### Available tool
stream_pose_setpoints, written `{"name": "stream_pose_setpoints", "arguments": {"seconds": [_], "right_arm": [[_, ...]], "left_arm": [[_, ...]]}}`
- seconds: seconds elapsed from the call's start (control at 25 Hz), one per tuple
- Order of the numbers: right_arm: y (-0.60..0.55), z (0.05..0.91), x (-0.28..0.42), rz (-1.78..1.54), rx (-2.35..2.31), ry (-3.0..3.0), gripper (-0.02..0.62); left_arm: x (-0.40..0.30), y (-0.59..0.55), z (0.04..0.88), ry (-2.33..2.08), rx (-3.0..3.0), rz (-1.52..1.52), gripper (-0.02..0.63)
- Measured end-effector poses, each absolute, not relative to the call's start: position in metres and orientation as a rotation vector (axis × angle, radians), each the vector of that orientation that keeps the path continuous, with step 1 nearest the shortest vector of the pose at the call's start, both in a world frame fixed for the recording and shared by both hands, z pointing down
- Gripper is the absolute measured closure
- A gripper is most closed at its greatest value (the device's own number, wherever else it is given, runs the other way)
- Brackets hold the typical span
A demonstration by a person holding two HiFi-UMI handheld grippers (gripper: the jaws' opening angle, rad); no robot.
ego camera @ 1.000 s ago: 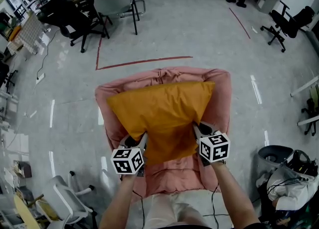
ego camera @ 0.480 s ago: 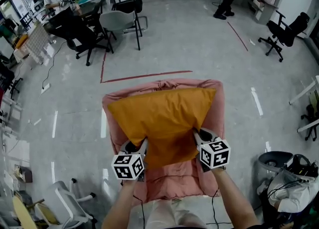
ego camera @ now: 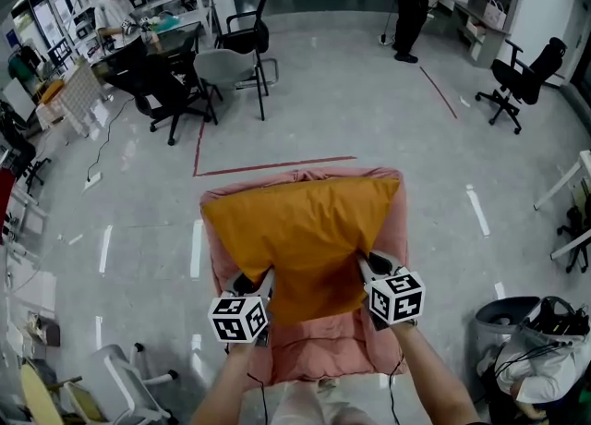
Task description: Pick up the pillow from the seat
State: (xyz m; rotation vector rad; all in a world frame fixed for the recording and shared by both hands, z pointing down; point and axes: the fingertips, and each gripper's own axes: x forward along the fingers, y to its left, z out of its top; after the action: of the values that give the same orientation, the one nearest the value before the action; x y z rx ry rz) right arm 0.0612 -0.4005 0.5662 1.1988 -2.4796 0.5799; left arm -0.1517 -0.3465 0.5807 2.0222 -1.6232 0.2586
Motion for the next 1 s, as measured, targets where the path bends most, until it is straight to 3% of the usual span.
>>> {"name": "stream_pose_setpoints", "arguments": {"seconds": [1.0], "right_arm": [[-0.360,0.481,0.089,0.413,1.173,-2.627,0.569]], "left_arm": [[-0.121,-0.297,0.501,-1.746,2.041,0.158,0.430]]}}
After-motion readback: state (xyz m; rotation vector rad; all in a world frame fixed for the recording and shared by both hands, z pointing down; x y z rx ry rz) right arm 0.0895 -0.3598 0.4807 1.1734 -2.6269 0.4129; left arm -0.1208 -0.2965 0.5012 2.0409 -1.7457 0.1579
